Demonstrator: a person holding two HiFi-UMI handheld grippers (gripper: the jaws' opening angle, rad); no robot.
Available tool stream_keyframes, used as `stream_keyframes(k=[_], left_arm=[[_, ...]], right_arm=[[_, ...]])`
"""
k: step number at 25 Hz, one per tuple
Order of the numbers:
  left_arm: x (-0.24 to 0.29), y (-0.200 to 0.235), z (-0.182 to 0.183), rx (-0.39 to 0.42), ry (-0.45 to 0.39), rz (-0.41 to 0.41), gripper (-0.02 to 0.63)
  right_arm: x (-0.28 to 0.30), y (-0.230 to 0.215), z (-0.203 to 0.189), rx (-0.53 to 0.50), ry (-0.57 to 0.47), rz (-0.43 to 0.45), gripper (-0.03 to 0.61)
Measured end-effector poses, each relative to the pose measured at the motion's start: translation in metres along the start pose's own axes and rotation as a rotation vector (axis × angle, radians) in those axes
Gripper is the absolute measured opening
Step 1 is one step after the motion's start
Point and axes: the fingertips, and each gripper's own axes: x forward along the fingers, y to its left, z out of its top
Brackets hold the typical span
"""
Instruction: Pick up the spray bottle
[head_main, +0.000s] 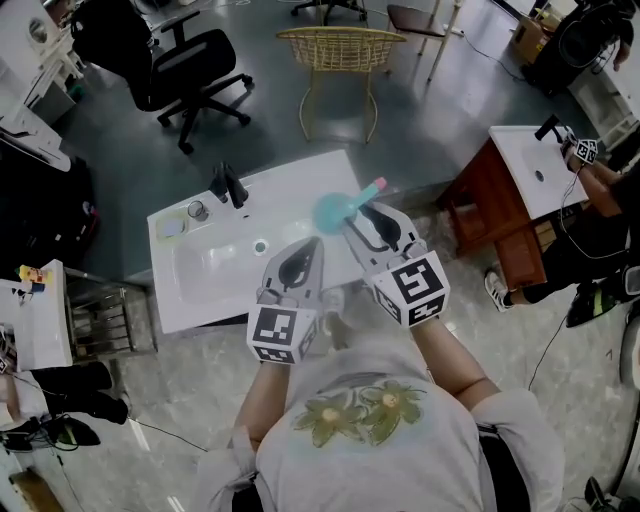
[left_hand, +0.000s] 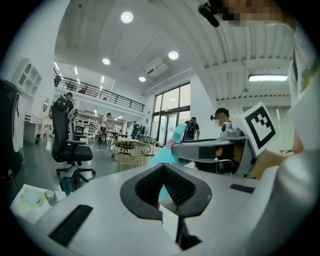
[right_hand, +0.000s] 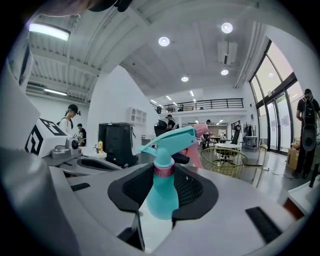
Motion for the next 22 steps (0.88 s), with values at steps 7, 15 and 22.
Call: stream_keyframes(k=[7,15,22], left_arm=[[-0.021,-0.018,0.008,0.013,-0.025,0.003,0.009],[-0.051,-0.025,-0.004,-0.028,-0.012,0.027,0.009],[-0.067,-0.021,-0.012,-0.040,0.001,0.048,0.009]], right_arm=[[-0.018,0.036,-0.005,-0.018,-0.007,0.042,0.133],[-0.034,0.063,-0.014,-0.009,0.010,0.072,0.133],[-0.041,0.072,-0.029,0.003,0.054,0.068,0.133]])
